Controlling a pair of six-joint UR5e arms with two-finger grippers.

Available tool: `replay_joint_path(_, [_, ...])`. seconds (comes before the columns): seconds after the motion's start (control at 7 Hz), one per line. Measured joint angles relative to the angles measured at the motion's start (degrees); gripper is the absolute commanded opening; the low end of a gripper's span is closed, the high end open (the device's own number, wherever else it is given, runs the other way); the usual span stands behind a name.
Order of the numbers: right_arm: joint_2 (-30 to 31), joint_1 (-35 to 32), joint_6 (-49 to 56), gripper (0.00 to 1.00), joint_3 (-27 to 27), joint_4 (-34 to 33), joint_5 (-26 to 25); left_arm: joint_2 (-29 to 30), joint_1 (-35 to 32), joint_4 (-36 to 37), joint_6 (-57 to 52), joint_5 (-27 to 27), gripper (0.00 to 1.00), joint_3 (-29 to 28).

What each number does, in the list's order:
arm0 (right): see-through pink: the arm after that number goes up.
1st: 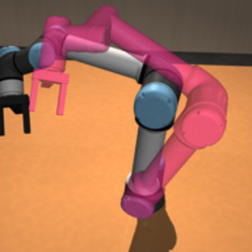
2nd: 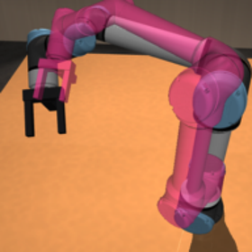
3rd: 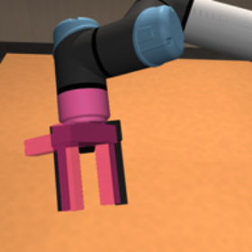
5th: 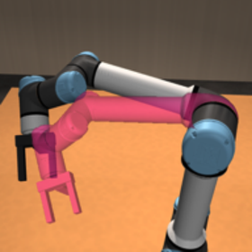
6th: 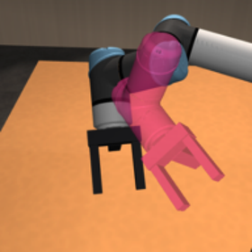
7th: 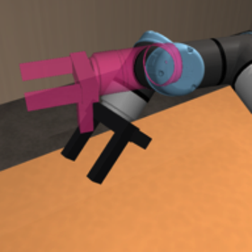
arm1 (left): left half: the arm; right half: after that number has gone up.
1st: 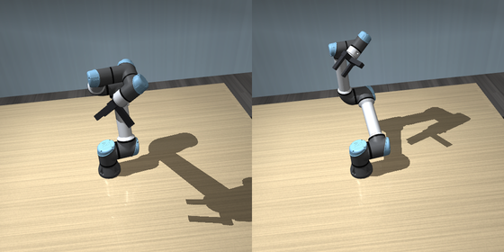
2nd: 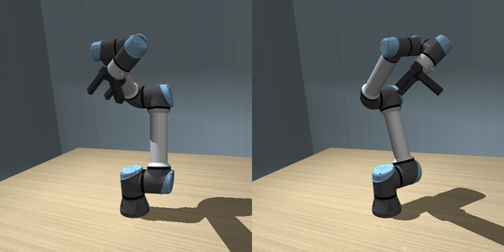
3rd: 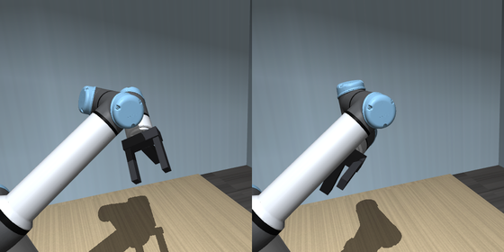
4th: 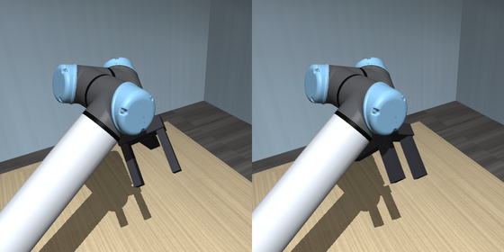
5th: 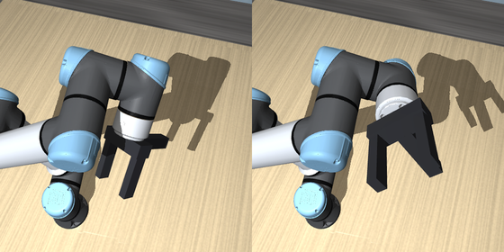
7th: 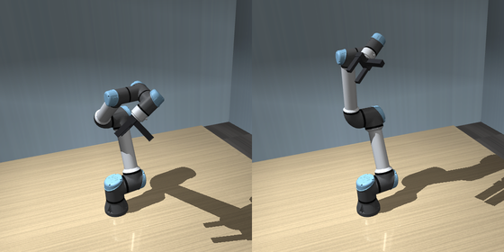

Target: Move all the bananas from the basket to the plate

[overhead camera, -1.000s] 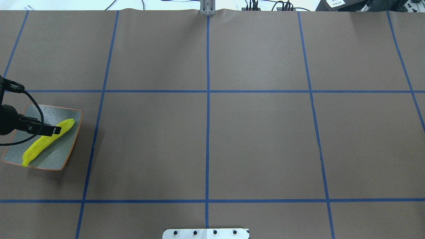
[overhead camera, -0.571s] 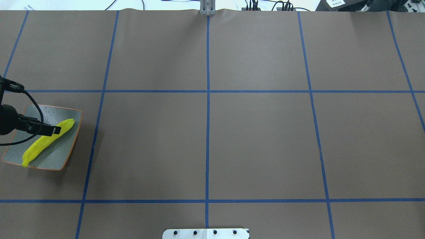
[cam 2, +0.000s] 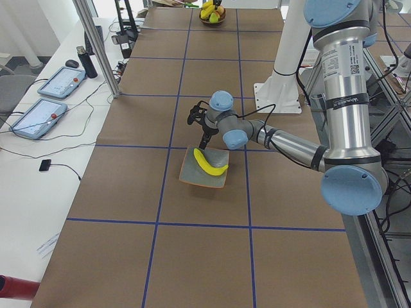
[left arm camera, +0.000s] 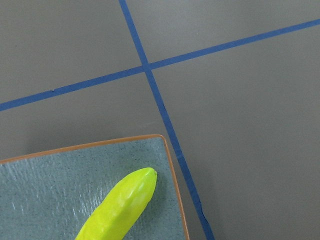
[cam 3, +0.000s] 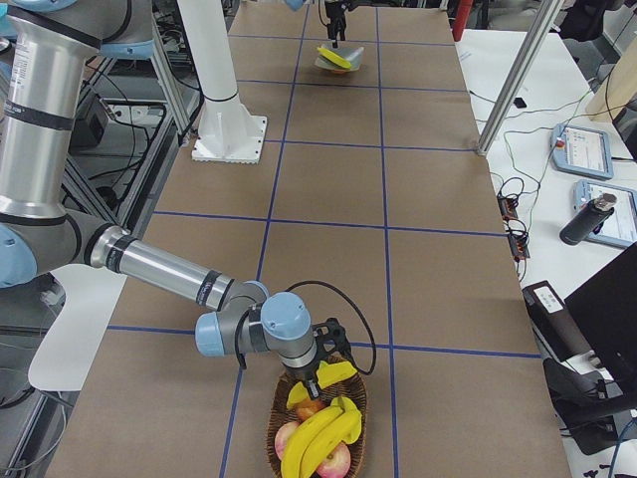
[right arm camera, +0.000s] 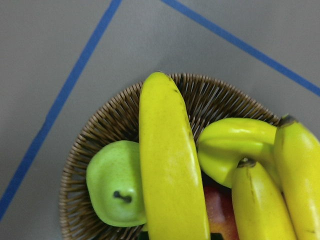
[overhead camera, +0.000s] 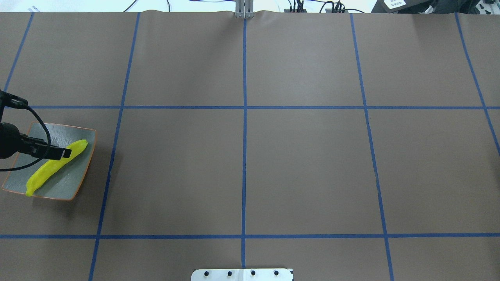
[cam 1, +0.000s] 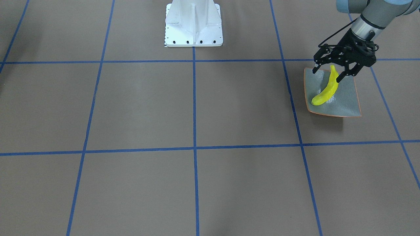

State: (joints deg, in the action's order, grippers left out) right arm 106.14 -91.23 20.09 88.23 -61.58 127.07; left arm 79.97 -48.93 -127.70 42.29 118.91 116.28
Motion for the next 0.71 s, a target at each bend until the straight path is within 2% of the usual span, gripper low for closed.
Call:
replay_joint_path(0.57, [-3.0,-4.0,-0.4,0.00,13.8,-16.0,1.1,1.5,0.1,-0.2,0.6,0.3,1.00,0.0])
replay_joint_path(0.71, [-5.1,-4.0,-0.7,0.00,15.9,-18.7,3.3,3.3,0.2,-0.2,1.0,0.4,1.00,-0.1])
